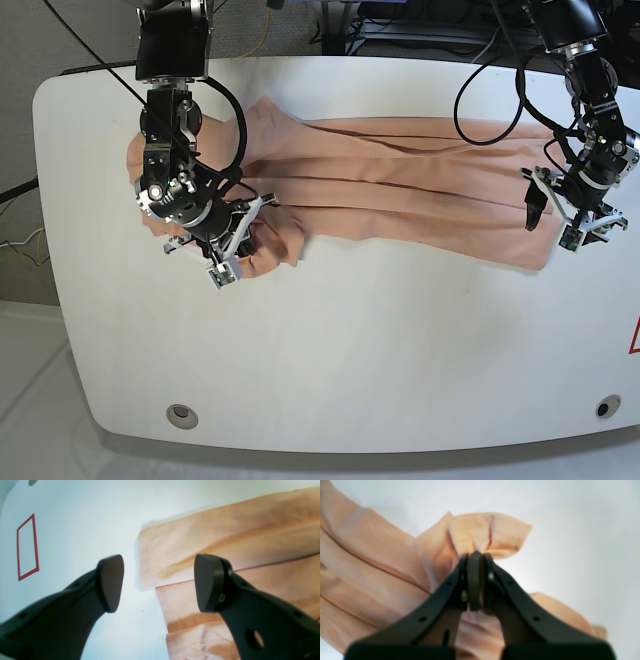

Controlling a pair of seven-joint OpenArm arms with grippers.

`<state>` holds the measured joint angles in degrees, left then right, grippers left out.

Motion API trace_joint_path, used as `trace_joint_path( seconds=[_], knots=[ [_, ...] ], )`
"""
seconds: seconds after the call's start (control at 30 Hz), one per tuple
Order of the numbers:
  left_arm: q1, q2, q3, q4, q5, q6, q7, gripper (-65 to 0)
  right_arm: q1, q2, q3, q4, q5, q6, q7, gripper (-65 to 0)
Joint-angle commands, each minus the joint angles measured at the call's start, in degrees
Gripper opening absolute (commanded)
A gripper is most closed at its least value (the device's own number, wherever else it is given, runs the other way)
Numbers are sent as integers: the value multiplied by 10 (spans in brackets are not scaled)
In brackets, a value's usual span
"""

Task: Fold the T-shirt properly
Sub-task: 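Drag the right gripper's held sleeve end across the shirt body, then hold the folded sleeve with the right gripper, move left gripper to shirt end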

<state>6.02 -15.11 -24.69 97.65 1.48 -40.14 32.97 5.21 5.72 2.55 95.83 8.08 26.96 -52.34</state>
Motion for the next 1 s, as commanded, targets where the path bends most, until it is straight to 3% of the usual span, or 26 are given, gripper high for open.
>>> trace_joint_path(
  seconds=[0.0,0.5,0.97],
  knots=[
    [-7,-8,-1,8,-7,1,-13,-230,-6,0,1,41,8,1,3,-650],
    [-7,-7,-1,7,-7,1,-14,-230,-139,6,3,176,7,1,-2,-650],
    [-8,-6,-1,-18,-7,1,-15,-230,-205,13,68,188,8,7,-2,-650]
  ],
)
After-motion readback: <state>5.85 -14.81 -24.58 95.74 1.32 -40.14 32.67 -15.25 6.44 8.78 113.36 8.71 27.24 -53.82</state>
